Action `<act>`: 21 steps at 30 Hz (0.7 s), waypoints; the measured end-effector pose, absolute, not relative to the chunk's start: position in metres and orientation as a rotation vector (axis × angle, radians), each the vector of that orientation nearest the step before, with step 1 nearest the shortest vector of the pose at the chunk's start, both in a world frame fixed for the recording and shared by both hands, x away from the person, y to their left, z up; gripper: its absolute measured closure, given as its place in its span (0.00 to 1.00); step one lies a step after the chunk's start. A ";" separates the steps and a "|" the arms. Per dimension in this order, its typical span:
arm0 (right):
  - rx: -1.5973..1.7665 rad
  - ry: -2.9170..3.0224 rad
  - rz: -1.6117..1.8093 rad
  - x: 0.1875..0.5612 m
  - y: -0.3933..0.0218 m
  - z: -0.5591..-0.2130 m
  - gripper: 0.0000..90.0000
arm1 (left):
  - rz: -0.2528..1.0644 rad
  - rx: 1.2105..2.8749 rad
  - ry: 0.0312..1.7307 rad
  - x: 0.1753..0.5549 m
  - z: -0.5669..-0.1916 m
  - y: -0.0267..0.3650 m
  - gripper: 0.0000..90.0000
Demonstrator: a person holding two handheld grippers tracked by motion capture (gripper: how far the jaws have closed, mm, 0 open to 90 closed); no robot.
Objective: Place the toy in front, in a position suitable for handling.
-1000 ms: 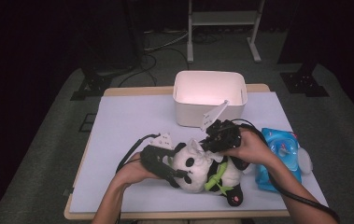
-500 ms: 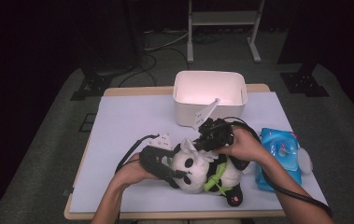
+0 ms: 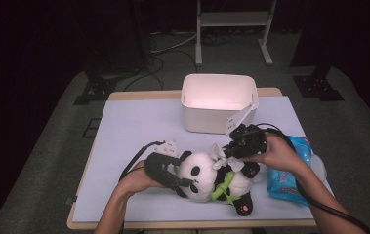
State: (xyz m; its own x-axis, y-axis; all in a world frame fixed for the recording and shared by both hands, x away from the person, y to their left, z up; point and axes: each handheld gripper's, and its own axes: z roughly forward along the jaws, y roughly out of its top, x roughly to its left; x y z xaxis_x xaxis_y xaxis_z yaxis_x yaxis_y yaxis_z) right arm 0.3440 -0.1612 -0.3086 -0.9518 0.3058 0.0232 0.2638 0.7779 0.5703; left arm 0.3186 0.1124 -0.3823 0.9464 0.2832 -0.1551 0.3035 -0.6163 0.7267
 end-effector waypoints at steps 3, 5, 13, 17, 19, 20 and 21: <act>0.491 2.887 0.896 0.342 -0.174 -0.308 0.92 | -0.034 2.264 0.410 0.318 -0.385 0.114 0.27; 0.516 2.883 0.905 0.341 -0.182 -0.309 0.92 | -0.036 2.267 0.411 0.318 -0.385 0.114 0.27; 0.580 2.875 0.927 0.334 -0.211 -0.312 0.92 | -0.049 2.262 0.416 0.318 -0.386 0.115 0.27; 0.588 2.869 0.942 0.332 -0.218 -0.313 0.92 | -0.058 2.259 0.420 0.317 -0.387 0.116 0.26; 0.592 2.874 0.952 0.331 -0.219 -0.314 0.92 | -0.064 2.262 0.416 0.317 -0.387 0.116 0.26; 0.589 2.874 0.955 0.331 -0.219 -0.315 0.92 | -0.071 2.267 0.416 0.317 -0.387 0.117 0.26; 0.592 2.875 0.959 0.330 -0.219 -0.316 0.92 | -0.075 2.264 0.422 0.317 -0.388 0.117 0.25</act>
